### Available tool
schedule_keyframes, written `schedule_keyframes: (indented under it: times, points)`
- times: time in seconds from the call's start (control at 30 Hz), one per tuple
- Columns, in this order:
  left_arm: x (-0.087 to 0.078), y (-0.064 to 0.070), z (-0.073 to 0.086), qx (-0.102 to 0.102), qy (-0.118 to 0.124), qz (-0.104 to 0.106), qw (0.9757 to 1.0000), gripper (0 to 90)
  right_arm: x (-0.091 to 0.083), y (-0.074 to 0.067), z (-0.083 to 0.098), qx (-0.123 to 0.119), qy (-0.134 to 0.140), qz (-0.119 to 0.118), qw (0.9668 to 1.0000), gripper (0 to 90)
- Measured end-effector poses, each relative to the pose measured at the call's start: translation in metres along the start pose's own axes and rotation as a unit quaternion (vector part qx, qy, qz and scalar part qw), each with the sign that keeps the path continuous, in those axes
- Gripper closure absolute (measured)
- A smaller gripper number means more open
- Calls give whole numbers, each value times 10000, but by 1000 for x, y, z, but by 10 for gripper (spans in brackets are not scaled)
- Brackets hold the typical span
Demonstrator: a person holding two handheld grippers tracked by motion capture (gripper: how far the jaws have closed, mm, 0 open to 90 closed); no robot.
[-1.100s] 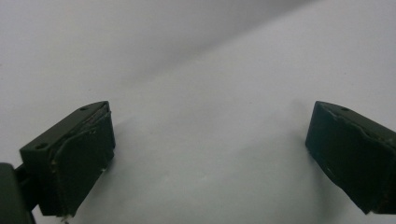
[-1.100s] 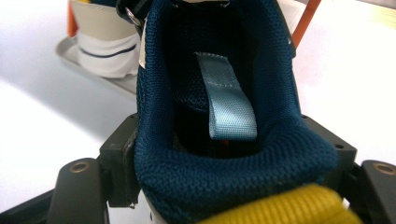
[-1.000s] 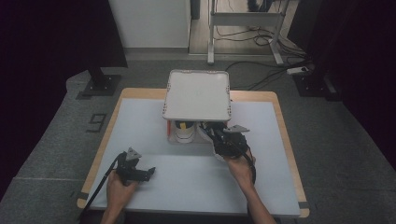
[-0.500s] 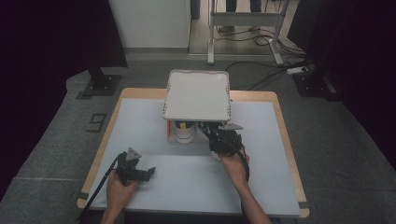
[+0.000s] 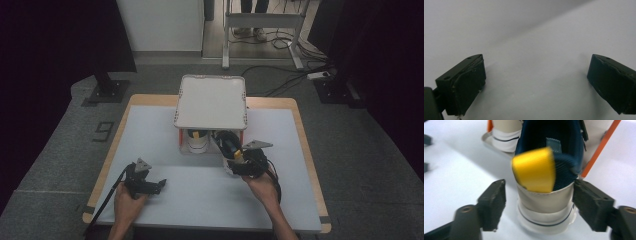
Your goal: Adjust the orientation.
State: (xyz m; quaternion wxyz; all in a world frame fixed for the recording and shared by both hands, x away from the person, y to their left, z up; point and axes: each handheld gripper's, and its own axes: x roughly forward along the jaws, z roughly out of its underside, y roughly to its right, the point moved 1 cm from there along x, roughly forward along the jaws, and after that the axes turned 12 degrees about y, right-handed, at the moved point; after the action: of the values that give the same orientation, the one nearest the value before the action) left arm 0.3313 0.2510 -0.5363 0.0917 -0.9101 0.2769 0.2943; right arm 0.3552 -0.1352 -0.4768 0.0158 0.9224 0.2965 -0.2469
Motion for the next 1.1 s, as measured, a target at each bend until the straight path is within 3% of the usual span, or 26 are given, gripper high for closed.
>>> schedule_keyframes:
  times: [0.13, 0.17, 0.23, 0.3, 0.33, 0.43, 0.47, 0.5, 0.53, 0.57, 0.6, 0.67, 0.83, 1.1]
  points:
    - [0, 0, 0, 1, -1, 0, 10000, 18, -1, -3, 1, 61, 63, -128, 9999, 297]
    - [0, 0, 0, 2, 0, 0, 10000, 18, 1, -7, 1, -71, 94, -79, 9999, 296]
    - [0, 0, 0, 2, 0, 0, 10000, 18, 3, -8, 0, -92, 86, -49, 9999, 306]
    - [0, 0, 0, 3, 1, -1, 10000, 18, 2, -7, -1, -46, 71, -301, 9995, 361]
    - [0, 0, 0, 3, 0, -1, 10000, 18, -1, -7, -1, -118, 147, -213, 9996, 372]
    - [0, 0, 0, 1, 0, 0, 10000, 18, -9, -7, -2, -134, 262, -263, 9992, 448]
    - [0, 0, 0, 1, 1, 1, 10000, 18, -19, -9, -2, -207, 333, -369, 9986, 580]
    - [0, 0, 0, 2, 1, 0, 10000, 18, -19, -9, -2, -207, 333, -369, 9986, 580]
    - [0, 0, 0, 1, 0, 0, 10000, 18, -25, -14, 1, -357, 319, -513, 9975, 662]
    - [0, 0, 0, 1, 0, 0, 10000, 18, -25, -14, 1, -357, 319, -513, 9975, 662]
    - [0, 0, 0, 1, 1, 1, 10000, 18, -26, -22, 6, -546, 211, -721, 9957, 713]
    - [0, 0, 0, 3, 1, 0, 10000, 18, -20, -27, 10, -658, 59, -828, 9944, 734]
    - [0, 0, 0, 3, 3, -1, 10000, 19, -1, -25, 12, -717, -53, -738, 9947, 778]
    - [0, 0, 0, 3, 2, -1, 10000, 19, 5, -24, 4, -750, 107, -690, 9947, 813]
